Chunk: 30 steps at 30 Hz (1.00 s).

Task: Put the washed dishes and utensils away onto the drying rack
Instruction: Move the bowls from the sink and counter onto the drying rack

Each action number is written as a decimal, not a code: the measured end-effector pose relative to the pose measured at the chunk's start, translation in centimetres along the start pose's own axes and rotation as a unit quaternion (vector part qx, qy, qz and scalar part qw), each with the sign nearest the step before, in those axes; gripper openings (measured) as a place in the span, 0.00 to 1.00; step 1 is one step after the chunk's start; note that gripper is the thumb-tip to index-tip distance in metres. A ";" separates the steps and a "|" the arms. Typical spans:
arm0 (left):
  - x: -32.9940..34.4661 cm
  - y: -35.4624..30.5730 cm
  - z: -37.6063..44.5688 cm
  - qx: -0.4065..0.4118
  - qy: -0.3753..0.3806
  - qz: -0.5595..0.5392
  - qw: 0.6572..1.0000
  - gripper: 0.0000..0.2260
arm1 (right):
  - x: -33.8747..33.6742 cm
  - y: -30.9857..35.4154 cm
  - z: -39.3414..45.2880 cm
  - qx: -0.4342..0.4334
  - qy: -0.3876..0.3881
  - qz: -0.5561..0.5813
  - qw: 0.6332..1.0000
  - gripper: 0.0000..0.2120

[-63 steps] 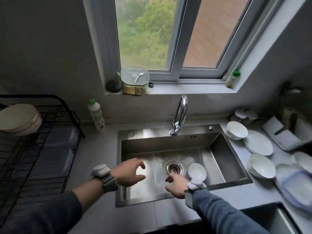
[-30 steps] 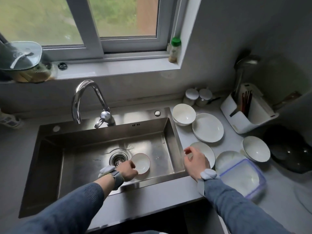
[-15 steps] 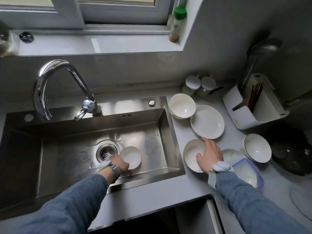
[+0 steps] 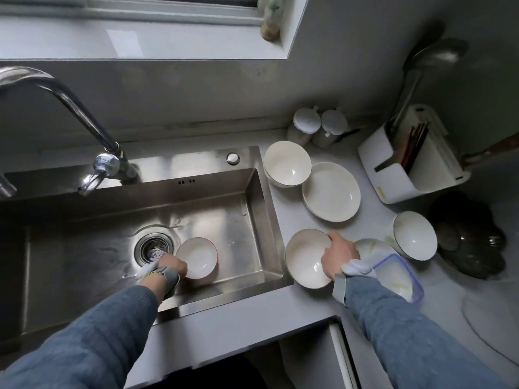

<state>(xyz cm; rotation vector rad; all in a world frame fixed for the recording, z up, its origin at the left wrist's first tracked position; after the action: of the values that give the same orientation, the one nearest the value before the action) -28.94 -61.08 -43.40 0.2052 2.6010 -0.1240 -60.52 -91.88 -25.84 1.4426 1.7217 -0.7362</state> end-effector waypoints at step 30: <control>-17.3 22.7 -23.1 0.016 -0.255 -0.214 0.943 0.14 | 2.9 32.8 -13.3 -0.342 0.051 -0.106 0.932 0.09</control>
<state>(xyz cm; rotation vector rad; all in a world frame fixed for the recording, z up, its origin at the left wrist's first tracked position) -21.79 -37.88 -15.80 -0.3460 2.0851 -0.3269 -31.11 -73.01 -19.64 0.8289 1.9658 -0.1212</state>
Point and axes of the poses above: each hand's wrist, its own z-axis towards the middle knuckle, its own x-axis out of the palm, y = z × x, the point moved 9 cm from there along z, towards the middle knuckle, and after that the axes turned 2 degrees about y, right-handed, at the moved point
